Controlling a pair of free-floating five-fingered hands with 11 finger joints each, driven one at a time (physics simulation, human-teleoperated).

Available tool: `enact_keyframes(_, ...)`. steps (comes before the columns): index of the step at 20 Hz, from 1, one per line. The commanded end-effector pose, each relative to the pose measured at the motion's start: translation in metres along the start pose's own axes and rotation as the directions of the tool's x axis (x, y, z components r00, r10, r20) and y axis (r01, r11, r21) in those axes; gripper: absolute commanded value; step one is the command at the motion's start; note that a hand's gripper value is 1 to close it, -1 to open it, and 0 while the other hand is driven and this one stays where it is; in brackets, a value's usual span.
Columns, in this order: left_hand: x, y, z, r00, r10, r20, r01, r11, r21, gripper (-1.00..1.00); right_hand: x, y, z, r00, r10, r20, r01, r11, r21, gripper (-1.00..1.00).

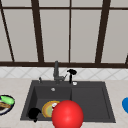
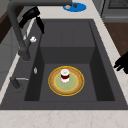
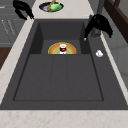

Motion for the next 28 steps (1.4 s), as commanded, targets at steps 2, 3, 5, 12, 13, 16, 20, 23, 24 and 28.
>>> enact_keyframes(2,0.0,0.0,0.0,1.0,0.0,0.0,0.0,1.0,0.0,0.0,-0.022,0.001,0.016,1.0,0.001,-0.002,-0.001,1.0,0.005,-1.0)
enact_keyframes(3,0.0,0.0,0.0,1.0,0.0,0.0,0.0,1.0,0.0,0.0,-0.019,0.0,0.01,1.0,-0.014,-0.015,0.014,1.0,-0.003,-1.0)
enact_keyframes(5,0.0,0.0,0.0,1.0,0.0,0.0,0.0,1.0,0.0,0.0,-0.017,0.003,0.01,0.999,0.026,-0.024,-0.026,1.0,0.014,-1.0)
enact_keyframes(12,0.0,0.0,0.0,1.0,0.0,0.0,0.0,1.0,0.0,0.0,-0.02,0.007,0.012,0.998,0.054,-0.036,-0.053,0.998,0.023,-1.0)
enact_keyframes(13,0.0,0.0,0.0,1.0,0.0,0.0,0.0,1.0,0.0,0.0,-0.023,0.009,0.017,0.998,0.05,-0.042,-0.049,0.999,0.02,-1.0)
enact_keyframes(16,0.0,0.0,0.0,1.0,0.0,0.0,0.0,1.0,0.0,0.0,-0.023,0.017,0.032,0.998,0.049,-0.047,-0.049,0.999,0.012,-1.0)
enact_keyframes(20,0.0,0.0,0.0,1.0,0.0,0.0,0.0,1.0,0.0,0.0,-0.023,0.026,0.048,0.998,0.043,-0.044,-0.043,0.999,0.006,-1.0)
enact_keyframes(23,0.0,0.0,0.0,1.0,0.0,0.0,0.0,1.0,0.0,0.0,-0.026,0.035,0.065,0.998,0.038,-0.043,-0.038,0.999,0.01,-1.0)
enact_keyframes(24,0.0,0.0,0.0,1.0,0.0,0.0,0.0,1.0,0.0,0.0,-0.027,0.038,0.071,0.998,0.037,-0.043,-0.037,0.999,0.011,-1.0)
enact_keyframes(28,0.0,0.0,0.0,1.0,0.0,0.0,0.0,1.0,0.0,0.0,-0.025,0.049,0.085,0.998,0.038,-0.041,-0.038,0.999,0.004,-1.0)
